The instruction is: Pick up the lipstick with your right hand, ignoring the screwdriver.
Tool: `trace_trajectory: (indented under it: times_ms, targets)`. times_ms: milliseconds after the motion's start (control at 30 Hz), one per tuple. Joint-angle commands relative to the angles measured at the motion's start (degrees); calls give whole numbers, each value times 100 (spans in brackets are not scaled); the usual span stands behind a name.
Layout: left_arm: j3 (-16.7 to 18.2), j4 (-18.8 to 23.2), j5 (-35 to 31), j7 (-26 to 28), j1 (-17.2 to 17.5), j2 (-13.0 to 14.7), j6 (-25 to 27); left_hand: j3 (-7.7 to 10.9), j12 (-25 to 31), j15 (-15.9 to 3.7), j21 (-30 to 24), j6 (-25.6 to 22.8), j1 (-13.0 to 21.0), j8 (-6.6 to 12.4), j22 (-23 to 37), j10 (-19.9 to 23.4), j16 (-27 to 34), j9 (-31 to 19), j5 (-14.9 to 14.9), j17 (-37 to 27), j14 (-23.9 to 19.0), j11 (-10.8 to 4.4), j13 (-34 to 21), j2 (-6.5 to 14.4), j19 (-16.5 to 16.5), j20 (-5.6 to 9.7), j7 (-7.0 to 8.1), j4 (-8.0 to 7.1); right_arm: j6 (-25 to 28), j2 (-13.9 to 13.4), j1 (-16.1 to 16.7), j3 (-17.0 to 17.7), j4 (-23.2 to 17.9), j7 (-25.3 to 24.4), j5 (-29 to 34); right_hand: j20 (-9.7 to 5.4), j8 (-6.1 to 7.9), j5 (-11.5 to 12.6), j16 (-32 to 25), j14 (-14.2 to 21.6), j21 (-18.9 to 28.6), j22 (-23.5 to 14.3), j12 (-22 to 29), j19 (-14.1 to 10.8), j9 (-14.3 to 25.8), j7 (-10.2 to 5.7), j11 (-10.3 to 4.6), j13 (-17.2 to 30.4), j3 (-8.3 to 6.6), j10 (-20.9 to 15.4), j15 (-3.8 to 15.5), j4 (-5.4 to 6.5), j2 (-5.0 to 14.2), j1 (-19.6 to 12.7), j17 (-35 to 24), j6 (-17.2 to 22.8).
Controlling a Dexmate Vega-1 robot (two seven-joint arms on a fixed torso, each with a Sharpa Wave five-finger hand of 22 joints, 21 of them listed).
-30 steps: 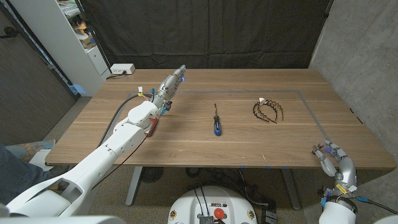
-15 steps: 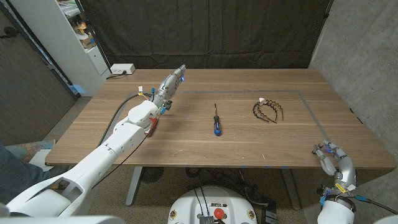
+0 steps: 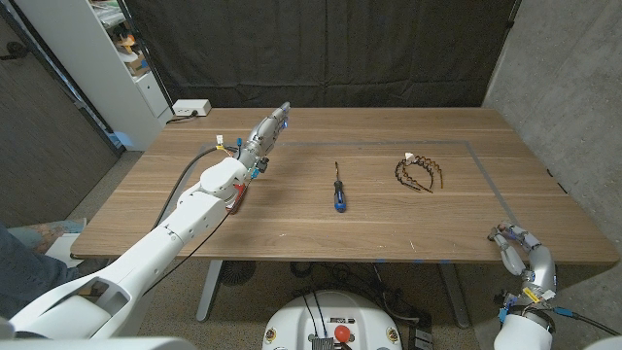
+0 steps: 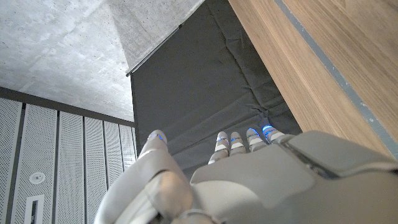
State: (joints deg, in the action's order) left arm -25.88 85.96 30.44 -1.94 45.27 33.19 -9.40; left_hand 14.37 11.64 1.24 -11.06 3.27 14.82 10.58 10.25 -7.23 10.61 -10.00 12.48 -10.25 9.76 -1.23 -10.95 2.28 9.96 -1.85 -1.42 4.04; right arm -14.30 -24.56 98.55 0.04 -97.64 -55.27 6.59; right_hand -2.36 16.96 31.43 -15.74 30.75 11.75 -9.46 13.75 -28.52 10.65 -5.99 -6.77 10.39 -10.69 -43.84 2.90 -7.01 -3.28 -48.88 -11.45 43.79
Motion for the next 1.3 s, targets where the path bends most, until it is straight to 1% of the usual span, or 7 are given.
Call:
trace_trajectory:
  times_ms: [33, 167, 233, 367, 467, 600, 1300]
  targets:
    - [-27, -110, 35, -49, -30, -32, 25, 18, 1, -35, 0, 11, -8, 5, 21, -44, 3, -16, -16, -19, 156, -9, -12, 52, 527, -18, 45, 23, 342, 62, -87, -93, -88, -204, 113, -4, 22, -42, -44, 183, -7, -28, 35, -111, 13, -63, -134, 16, -4, -141, 437, -11, -12, -94, 2, 138]
    - [-34, -138, 42, -62, -39, -43, 26, 18, 1, -37, 0, 14, -8, 4, 21, -48, 1, -16, -17, -19, 164, -11, -12, 55, 532, -22, 47, 24, 419, 78, -121, -117, -95, -273, 110, -11, 25, -57, -52, 258, 14, -30, 34, -191, 12, -83, -124, 17, -3, -198, 438, -14, 3, -124, 1, 212]
    - [-34, -146, 29, -48, -42, -49, 11, 18, 0, -36, 0, 12, -8, 5, 21, -52, 0, -16, -17, -19, 168, -15, -12, 56, 534, -22, 45, 25, 441, 72, -129, -126, -97, -295, 107, -22, 40, -75, -70, 342, 19, -31, 46, -233, 12, -128, -178, 18, -6, -289, 459, -9, 43, -152, -8, 321]
    - [-29, -146, 32, -32, -39, -55, 9, 17, 2, -37, 0, 9, -9, 7, 21, -52, 2, -16, -18, -19, 167, -14, -12, 58, 540, -29, 45, 27, 481, 71, -162, -139, -93, -356, 109, -31, 60, -91, -91, 456, 26, -33, 61, -285, 12, -138, -182, 19, -25, -399, 486, -18, 95, -214, -12, 452]
    - [-25, -149, 34, -34, -40, -55, 3, 17, 1, -44, -1, 8, -9, 8, 21, -57, 5, -16, -18, -19, 163, -13, -12, 61, 546, -35, 46, 29, 509, 55, -169, -142, -108, -376, 102, -42, 72, -107, -109, 552, 26, -33, 71, -316, 11, -167, -228, 20, -41, -484, 473, -19, 140, -255, -15, 546]
    - [-23, -152, 42, -30, -34, -65, -8, 16, 3, -42, 0, 9, -9, 8, 21, -57, 2, -17, -19, -19, 172, -10, -12, 63, 555, -36, 45, 31, 525, 27, -153, -135, -146, -386, 89, -48, 69, -129, -102, 608, 26, -33, 75, -351, 11, -147, -207, 20, -43, -564, 480, -13, 166, -275, -14, 618]
    - [-6, -136, 78, -66, 9, -74, -91, 15, 5, -46, -5, 9, -10, 9, 21, -68, 4, -17, -22, -19, 177, -10, -13, 72, 568, -37, 42, 39, 536, 13, 56, -58, -412, -471, 177, -105, -1, -194, -46, 657, 9, -32, 11, -394, 10, -125, -171, 21, -33, -582, 453, 5, 211, -307, -14, 649]
